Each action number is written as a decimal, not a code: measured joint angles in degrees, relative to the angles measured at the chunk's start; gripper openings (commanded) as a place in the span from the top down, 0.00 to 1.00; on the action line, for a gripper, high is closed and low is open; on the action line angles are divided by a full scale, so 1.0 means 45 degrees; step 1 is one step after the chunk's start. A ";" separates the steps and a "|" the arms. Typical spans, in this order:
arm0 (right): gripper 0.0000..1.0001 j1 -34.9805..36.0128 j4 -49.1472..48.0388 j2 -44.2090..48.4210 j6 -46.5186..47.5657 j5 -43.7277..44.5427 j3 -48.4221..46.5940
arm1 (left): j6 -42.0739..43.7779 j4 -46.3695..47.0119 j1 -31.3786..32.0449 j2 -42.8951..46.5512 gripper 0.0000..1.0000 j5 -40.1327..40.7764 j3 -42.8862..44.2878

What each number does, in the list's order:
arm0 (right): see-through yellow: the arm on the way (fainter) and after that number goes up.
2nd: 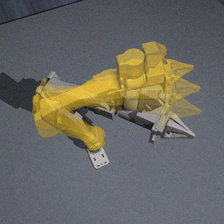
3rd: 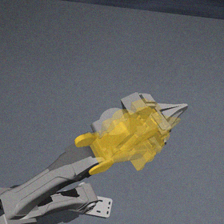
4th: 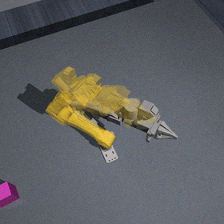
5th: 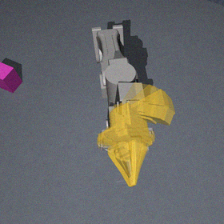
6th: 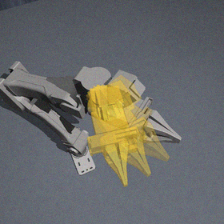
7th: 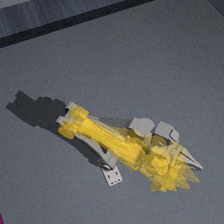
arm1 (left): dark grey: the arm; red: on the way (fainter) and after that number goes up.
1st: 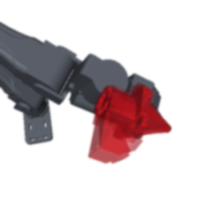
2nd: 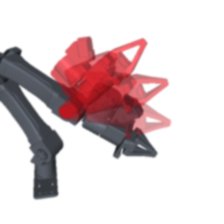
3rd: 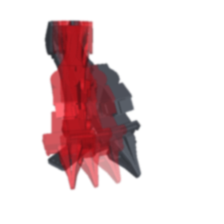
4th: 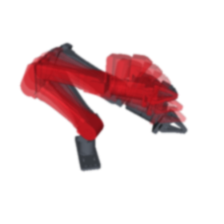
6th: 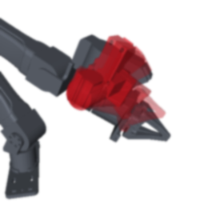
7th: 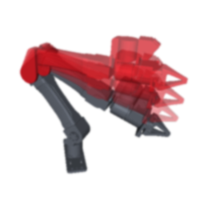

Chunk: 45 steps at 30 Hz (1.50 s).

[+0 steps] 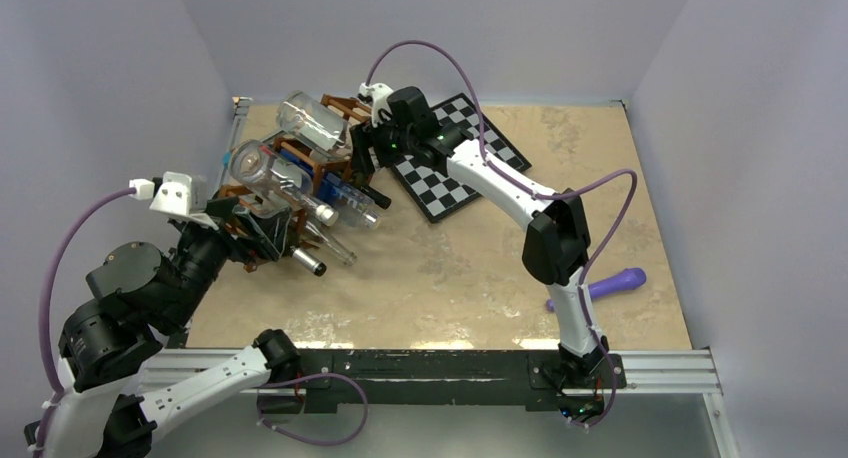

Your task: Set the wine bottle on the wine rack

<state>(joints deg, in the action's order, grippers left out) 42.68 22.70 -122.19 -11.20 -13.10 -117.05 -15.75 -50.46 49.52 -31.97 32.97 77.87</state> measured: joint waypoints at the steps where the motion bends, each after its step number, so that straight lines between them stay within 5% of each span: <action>1: 0.22 0.0000 0.0087 0.0000 0.0117 0.0005 0.0005 | 0.0000 0.0000 0.0000 0.0005 0.01 0.0005 -0.0010; 4: 0.27 0.0000 0.0277 -0.0005 0.0379 0.0005 0.0015 | 0.0000 0.0015 0.0000 0.0005 0.01 0.0005 -0.0044; 8: 0.53 0.0005 0.0486 -0.0049 0.0607 0.0005 0.0015 | 0.0000 0.0010 0.0000 0.0005 0.01 0.0010 -0.0063; 12: 0.66 0.0010 0.0476 -0.0068 0.0821 -0.0029 0.0102 | 0.0000 0.0010 0.0000 0.0024 0.01 0.0034 -0.0078; 16: 1.00 0.0102 0.0452 -0.0068 0.1137 -0.0044 0.0112 | 0.0000 0.0005 0.0000 0.0092 0.01 0.0092 -0.0165; 39: 1.00 0.0359 0.1681 0.1608 0.0923 0.0675 0.0695 | -0.0005 0.0029 0.0000 0.0165 0.01 0.0393 -0.0452; 41: 0.88 0.0350 0.1681 0.1598 0.0865 0.0661 0.0695 | 0.0000 0.0034 0.0005 0.0165 0.01 0.0403 -0.0476; 45: 0.42 0.0350 0.1817 0.1501 0.0811 0.0641 0.0520 | 0.0000 0.0039 0.0005 0.0165 0.01 0.0408 -0.0476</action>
<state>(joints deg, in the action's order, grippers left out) 44.25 30.87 -115.44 -7.55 -10.22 -114.72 -15.75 -50.28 49.54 -31.22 34.81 75.72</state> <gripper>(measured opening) 0.414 0.992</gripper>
